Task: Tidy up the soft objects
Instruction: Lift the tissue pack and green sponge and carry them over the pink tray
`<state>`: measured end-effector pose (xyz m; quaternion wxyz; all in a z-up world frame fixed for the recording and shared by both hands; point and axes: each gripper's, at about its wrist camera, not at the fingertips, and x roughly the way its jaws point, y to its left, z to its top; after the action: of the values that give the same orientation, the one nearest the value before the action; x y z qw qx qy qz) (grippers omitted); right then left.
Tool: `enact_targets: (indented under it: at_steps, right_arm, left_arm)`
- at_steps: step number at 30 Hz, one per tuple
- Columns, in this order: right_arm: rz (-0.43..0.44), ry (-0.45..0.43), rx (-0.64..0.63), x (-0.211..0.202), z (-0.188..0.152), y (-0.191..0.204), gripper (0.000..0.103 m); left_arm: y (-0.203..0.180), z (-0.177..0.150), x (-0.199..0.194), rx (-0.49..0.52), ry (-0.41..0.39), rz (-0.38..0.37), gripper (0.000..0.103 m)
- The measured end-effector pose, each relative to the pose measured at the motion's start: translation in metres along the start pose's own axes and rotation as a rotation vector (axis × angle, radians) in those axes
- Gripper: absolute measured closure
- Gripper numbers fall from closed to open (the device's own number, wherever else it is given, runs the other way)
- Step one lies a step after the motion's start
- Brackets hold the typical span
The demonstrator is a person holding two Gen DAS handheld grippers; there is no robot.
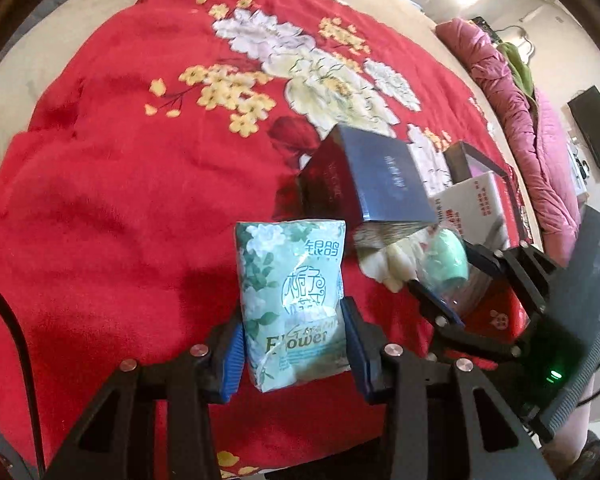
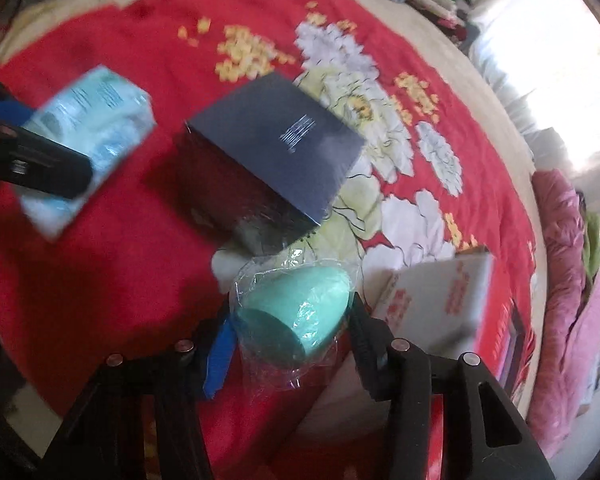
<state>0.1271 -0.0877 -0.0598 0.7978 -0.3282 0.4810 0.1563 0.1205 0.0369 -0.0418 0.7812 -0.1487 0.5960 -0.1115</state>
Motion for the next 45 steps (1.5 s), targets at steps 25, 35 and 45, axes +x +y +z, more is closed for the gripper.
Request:
enact_targets:
  at_steps: [25, 35, 45]
  right_arm:
    - [-0.052, -0.352, 0.703, -0.143, -0.135, -0.158, 0.050]
    - [-0.111, -0.344, 0.847, -0.140, -0.200, -0.201, 0.050]
    - [-0.068, -0.312, 0.937, -0.107, -0.240, -0.218, 0.050]
  left_arm:
    - [-0.209, -0.009, -0.049, 0.394, -0.136, 0.004, 0.059]
    - [-0.290, -0.005, -0.018, 0.514, -0.129, 0.010, 0.059]
    - [-0.343, 0.000, 0.045, 0.598, -0.057, 0.007, 0.059]
